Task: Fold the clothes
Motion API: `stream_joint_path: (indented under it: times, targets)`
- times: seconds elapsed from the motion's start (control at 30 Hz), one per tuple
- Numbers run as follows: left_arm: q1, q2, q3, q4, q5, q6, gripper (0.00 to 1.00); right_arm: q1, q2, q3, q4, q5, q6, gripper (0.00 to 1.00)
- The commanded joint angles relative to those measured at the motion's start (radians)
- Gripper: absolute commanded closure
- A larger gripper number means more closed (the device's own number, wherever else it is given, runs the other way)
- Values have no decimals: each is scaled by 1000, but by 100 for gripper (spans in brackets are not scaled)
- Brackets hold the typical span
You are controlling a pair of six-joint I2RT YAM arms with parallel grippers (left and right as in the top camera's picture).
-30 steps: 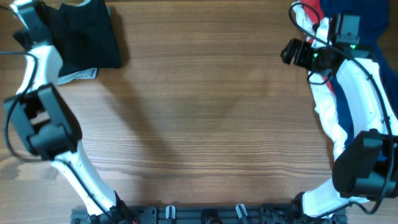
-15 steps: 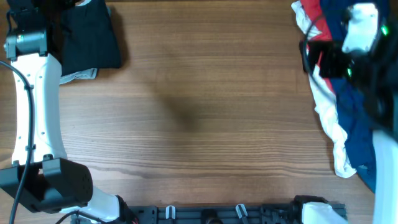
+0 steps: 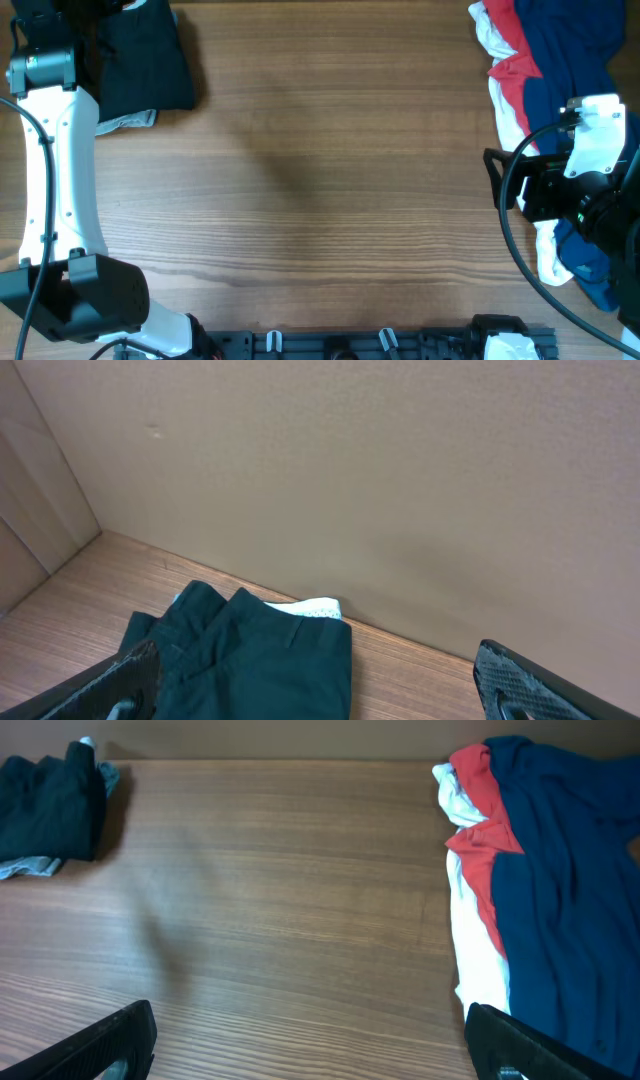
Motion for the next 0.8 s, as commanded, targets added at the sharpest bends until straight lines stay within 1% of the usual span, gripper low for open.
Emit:
stream_joint_path:
  times: [0.0, 0.1, 0.17, 0.23, 0.27, 0.33, 0.4, 0.47, 0.53, 0.63, 0.77]
  targets:
    - [2, -12, 4, 2, 8, 9, 0, 5, -14, -17, 7, 21, -20, 0]
    - [2, -12, 4, 2, 8, 9, 0, 4, -98, -132, 152, 16, -9, 0]
    - [2, -12, 4, 2, 8, 9, 0, 4, -210, -315, 343, 14, -10, 1]
    - [2, -12, 4, 2, 8, 9, 0, 4, -363, -569, 549, 0, -9, 0]
    - [2, -12, 4, 2, 8, 9, 0, 4, -419, -661, 609, -7, -9, 0]
    - [2, -12, 4, 2, 8, 9, 0, 4, -565, -885, 792, -31, -3, 0]
    - [2, -12, 4, 2, 8, 9, 0, 4, -711, -1087, 956, -33, 55, 0]
    - [2, -12, 4, 2, 8, 9, 0, 4, -817, -1225, 1054, -32, 116, 0]
    - [2, -12, 4, 2, 8, 9, 0, 4, -892, -1316, 1120, -32, 121, 0]
    - [2, -12, 4, 2, 8, 9, 0, 4, -964, -1405, 1179, -32, 108, 0]
    - [2, -12, 4, 2, 8, 9, 0, 12, -986, -1482, 1230, 10, 100, 1]
